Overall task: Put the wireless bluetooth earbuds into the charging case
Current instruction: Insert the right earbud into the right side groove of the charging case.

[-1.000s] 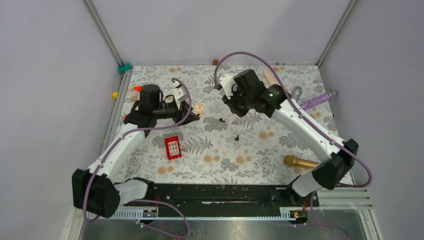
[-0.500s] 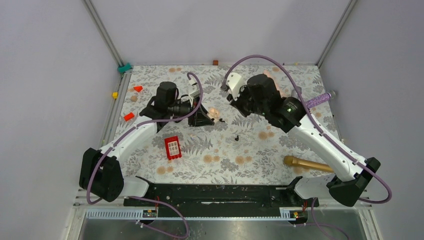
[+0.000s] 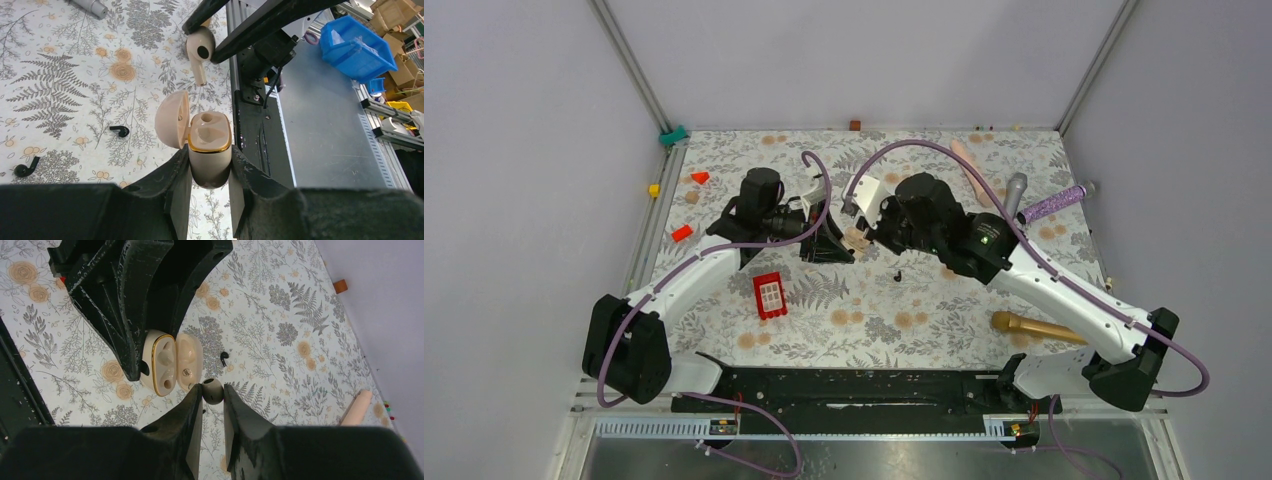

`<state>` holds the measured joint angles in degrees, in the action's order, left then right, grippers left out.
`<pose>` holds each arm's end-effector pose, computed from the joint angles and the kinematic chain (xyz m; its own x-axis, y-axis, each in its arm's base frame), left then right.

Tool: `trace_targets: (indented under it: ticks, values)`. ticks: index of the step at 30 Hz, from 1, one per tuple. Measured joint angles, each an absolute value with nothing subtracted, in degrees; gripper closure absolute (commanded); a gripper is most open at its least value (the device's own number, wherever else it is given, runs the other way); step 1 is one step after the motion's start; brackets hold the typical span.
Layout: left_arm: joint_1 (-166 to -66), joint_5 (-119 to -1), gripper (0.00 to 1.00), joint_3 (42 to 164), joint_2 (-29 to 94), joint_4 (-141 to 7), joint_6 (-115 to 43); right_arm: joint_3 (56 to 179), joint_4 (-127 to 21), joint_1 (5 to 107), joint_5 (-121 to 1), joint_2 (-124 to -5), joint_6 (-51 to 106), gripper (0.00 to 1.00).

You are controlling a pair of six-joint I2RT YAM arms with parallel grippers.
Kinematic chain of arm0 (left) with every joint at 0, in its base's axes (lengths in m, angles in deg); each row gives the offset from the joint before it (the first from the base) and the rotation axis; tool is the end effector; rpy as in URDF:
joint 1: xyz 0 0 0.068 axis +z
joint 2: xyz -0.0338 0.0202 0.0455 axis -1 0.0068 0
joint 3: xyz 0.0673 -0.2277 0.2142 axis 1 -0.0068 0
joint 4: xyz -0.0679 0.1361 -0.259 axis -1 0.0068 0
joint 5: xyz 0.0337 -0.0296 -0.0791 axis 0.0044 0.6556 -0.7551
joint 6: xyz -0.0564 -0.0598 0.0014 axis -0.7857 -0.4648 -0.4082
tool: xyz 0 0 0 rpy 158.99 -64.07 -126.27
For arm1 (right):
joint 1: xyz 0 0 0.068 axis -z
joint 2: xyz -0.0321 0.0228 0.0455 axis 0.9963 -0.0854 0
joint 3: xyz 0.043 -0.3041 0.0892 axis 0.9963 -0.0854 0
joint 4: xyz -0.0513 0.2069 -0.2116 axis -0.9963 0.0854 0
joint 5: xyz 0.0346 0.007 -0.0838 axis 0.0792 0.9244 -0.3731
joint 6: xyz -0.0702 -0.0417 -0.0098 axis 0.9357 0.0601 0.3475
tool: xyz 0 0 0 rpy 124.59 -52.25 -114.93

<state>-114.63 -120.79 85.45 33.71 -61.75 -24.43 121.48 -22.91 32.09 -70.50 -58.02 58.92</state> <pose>0.2678 -0.1988 0.3211 -0.3927 0.1823 -0.9014 0.9135 -0.0362 -0.4053 0.2118 0.2760 0.4379 0.0905 -0.5785 -0.8107 -0.8116 0.4289 -0.3967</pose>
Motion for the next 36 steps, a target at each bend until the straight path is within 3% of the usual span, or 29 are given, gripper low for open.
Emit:
trace_targets:
  ticks: [36]
  values:
    - [-114.5,-121.8,1.0,84.3,33.6,-66.2,-27.9,118.5,-24.5,29.3,-71.5,-58.2,58.8,0.84]
